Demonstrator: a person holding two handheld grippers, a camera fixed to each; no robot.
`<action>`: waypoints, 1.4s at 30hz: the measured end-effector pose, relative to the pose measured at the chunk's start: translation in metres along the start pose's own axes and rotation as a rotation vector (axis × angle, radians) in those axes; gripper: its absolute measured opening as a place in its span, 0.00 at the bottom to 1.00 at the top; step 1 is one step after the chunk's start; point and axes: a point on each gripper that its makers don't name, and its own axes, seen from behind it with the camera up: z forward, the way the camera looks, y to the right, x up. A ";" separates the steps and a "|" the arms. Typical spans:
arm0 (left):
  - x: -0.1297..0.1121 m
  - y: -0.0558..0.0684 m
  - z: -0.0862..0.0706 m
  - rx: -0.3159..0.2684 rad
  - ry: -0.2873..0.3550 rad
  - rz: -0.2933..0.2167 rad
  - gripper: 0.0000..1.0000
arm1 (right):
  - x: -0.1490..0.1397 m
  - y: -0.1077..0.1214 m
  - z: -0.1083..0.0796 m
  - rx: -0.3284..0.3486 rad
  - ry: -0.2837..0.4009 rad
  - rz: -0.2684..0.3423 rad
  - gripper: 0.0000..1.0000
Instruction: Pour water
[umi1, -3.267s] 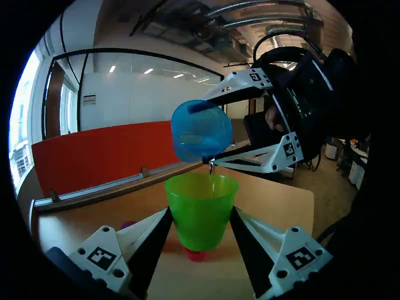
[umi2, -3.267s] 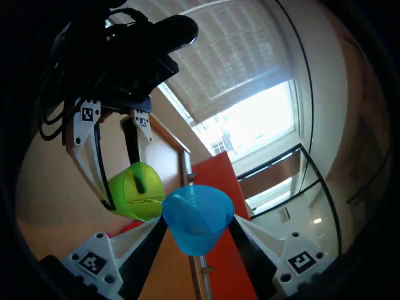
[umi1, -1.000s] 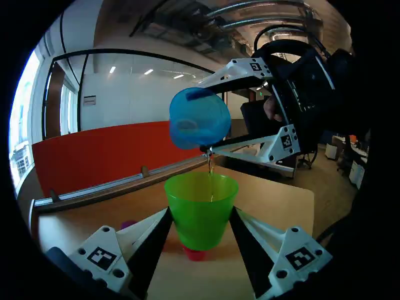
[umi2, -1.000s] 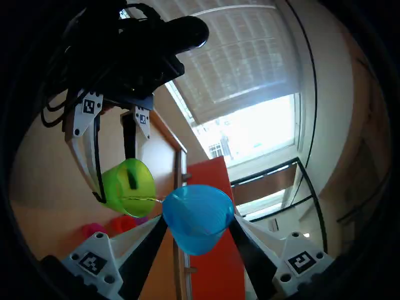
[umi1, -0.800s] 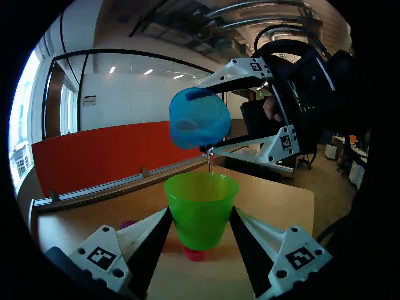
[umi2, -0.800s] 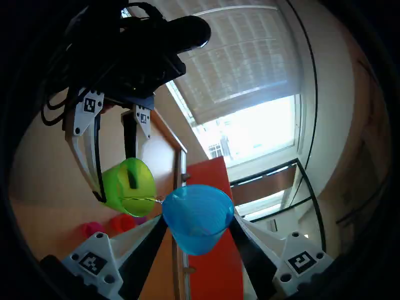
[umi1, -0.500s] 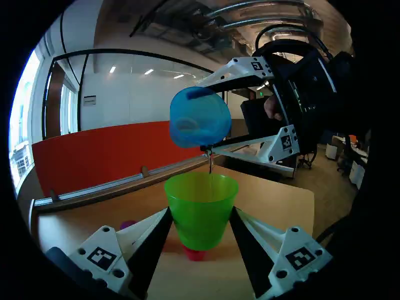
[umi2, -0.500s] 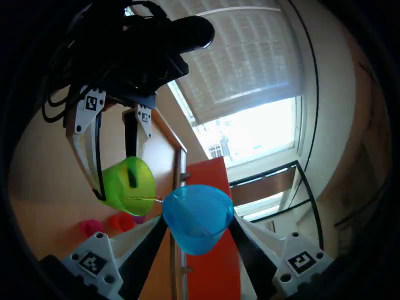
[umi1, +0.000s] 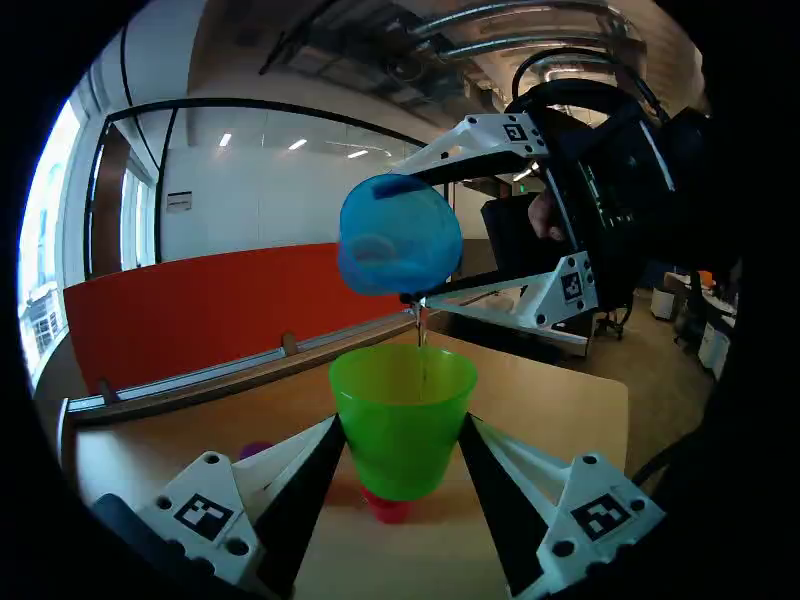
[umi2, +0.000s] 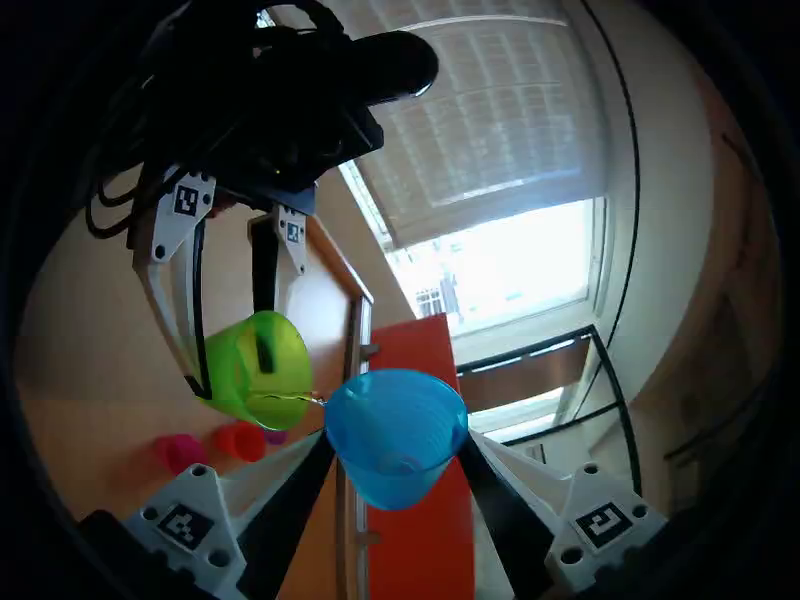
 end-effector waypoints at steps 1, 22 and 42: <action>0.000 0.000 0.000 0.000 0.000 0.000 0.80 | 0.000 0.001 0.000 -0.001 0.001 -0.001 0.90; 0.001 0.004 0.001 -0.003 0.002 0.003 0.80 | -0.002 0.007 0.005 -0.014 0.003 -0.049 0.90; 0.001 0.007 0.001 -0.005 0.001 0.007 0.80 | 0.001 0.012 0.007 -0.023 0.003 -0.106 0.90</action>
